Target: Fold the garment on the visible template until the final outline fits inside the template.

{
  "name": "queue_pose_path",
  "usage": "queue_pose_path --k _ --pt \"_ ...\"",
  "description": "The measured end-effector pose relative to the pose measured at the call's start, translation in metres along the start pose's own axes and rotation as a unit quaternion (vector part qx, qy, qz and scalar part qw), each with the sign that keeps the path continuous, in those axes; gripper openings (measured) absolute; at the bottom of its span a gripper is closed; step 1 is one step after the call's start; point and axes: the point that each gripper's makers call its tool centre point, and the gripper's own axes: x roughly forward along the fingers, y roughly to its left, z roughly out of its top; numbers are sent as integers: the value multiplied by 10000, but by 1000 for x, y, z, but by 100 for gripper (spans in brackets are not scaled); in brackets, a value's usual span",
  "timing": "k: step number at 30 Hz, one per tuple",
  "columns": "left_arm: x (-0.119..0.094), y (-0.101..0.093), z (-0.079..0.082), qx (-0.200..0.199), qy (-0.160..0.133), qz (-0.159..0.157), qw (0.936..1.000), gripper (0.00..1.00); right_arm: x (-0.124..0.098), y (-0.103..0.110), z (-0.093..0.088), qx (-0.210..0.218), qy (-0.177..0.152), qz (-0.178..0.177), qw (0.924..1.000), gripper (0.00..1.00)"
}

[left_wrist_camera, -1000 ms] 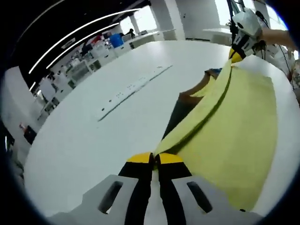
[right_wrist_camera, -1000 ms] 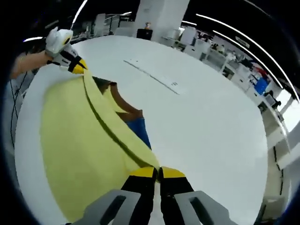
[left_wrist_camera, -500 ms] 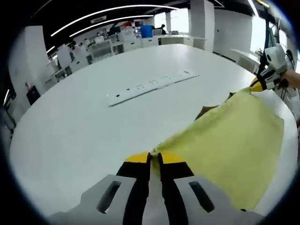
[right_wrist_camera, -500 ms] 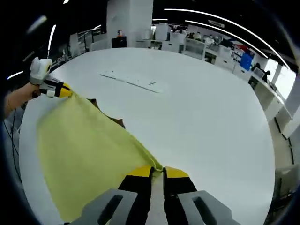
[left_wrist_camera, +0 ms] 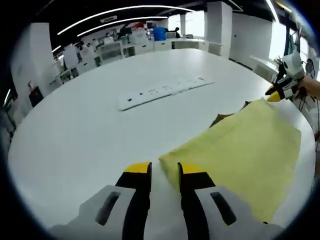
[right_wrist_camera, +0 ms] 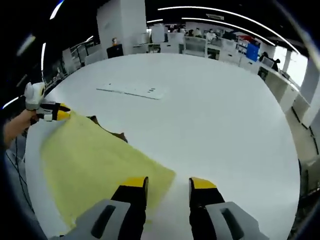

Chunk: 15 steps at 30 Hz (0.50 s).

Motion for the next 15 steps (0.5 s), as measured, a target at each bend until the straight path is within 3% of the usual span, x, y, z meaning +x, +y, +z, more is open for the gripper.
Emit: queue_pose_path --k 6,15 --pt "-18 -8 -4 -136 -89 -286 9995 42 -11 20 -7 44 142 414 9990 53" --pt "-49 -34 -14 -49 -257 -947 9952 56 -34 54 -27 46 265 1048 9941 66"
